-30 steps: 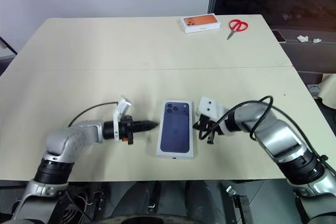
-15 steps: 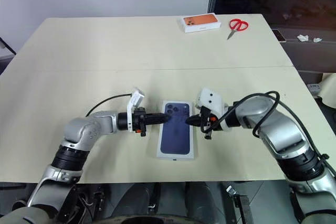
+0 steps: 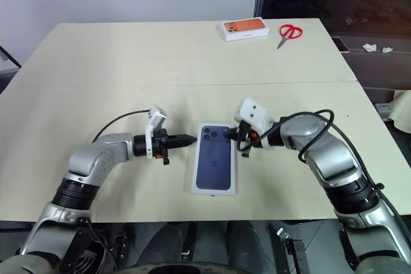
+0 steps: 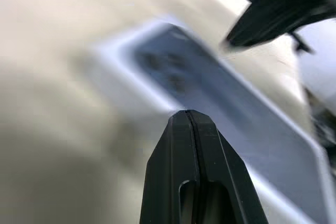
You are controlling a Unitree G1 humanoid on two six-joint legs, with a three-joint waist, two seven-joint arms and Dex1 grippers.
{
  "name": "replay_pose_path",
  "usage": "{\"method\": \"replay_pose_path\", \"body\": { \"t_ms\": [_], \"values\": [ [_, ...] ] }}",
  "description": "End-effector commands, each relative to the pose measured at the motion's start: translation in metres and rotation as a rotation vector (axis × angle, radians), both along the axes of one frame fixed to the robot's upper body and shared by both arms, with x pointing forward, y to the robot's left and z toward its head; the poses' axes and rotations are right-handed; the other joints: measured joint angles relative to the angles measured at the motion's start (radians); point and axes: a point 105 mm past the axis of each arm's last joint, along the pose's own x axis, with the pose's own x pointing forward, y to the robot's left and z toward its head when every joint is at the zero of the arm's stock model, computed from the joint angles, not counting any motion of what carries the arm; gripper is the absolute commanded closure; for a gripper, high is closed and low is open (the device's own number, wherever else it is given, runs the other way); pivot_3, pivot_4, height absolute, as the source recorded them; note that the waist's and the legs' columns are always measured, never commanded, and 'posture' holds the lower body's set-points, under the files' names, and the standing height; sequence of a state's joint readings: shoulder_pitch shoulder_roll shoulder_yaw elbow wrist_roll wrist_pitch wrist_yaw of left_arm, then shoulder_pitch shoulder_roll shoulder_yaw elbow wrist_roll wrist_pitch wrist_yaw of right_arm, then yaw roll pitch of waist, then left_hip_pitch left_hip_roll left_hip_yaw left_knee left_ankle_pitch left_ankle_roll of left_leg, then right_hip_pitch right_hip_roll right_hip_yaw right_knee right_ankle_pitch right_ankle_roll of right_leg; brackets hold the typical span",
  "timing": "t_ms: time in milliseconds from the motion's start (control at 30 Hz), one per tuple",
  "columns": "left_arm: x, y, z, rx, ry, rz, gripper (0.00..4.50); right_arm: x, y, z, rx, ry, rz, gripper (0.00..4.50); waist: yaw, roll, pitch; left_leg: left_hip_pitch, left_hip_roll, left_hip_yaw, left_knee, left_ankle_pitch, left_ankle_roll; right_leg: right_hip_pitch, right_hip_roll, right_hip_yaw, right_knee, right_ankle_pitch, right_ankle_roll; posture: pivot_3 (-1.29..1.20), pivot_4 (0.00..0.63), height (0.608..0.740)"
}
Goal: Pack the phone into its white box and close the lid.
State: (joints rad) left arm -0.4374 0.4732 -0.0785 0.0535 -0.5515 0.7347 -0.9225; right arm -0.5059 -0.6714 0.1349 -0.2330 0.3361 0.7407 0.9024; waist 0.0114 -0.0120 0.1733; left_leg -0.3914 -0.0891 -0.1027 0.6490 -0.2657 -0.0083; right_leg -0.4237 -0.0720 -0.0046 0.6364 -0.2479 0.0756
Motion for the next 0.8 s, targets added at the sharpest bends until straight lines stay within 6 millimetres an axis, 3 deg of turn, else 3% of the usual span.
{"method": "replay_pose_path", "body": {
  "t_ms": [33, 100, 300, 333, 500, 800],
  "values": [
    [0.016, 0.029, 0.027, -0.017, -0.085, 0.090, 3.96, 0.011, -0.006, 0.026, 0.156, 0.004, -0.057, 4.25, 0.001, 0.000, 0.000, 0.000, 0.000, 0.000, 0.000, 0.000, 0.000, 0.000, 0.000, 0.000, 0.000, 0.000, 0.000, 0.00, 0.150, 0.740],
    [0.019, 0.043, 0.032, 0.012, -0.115, 0.120, 3.22, 0.010, -0.008, 0.029, 0.179, 0.015, -0.046, 3.68, 0.002, 0.000, 0.000, 0.000, 0.000, 0.000, 0.000, 0.000, 0.000, 0.000, 0.000, 0.000, 0.000, 0.000, -0.001, 0.00, 0.150, 0.740],
    [0.026, 0.088, 0.048, 0.080, -0.192, 0.227, 0.12, 0.011, -0.020, 0.029, 0.151, -0.033, -0.046, 0.59, 0.000, 0.000, 0.000, 0.000, -0.001, 0.000, -0.001, -0.001, 0.001, 0.000, -0.001, 0.000, 0.000, 0.000, -0.001, 0.00, 0.150, 0.740],
    [0.024, 0.094, 0.053, 0.082, -0.216, 0.231, 0.00, 0.011, -0.022, 0.029, 0.147, -0.034, -0.041, 0.04, 0.000, 0.000, 0.000, -0.001, -0.001, 0.000, -0.001, -0.001, 0.001, -0.001, -0.001, 0.000, 0.000, 0.000, -0.001, 0.00, 0.150, 0.740],
    [0.009, 0.113, 0.058, 0.109, -0.261, 0.204, 0.00, 0.003, -0.034, 0.033, 0.121, -0.062, 0.009, 0.04, -0.003, 0.001, 0.000, -0.001, -0.001, 0.000, -0.001, -0.001, 0.001, -0.001, -0.001, 0.000, 0.000, 0.000, -0.001, 0.00, 0.150, 0.740],
    [-0.025, 0.153, 0.040, 0.231, -0.317, 0.204, 0.00, -0.022, -0.070, 0.021, 0.045, -0.132, 0.108, 0.04, 0.000, 0.001, 0.001, -0.001, 0.000, 0.000, -0.001, -0.001, 0.001, -0.001, -0.001, 0.000, -0.001, 0.000, -0.001, 0.00, 0.150, 0.740]
  ]
}}
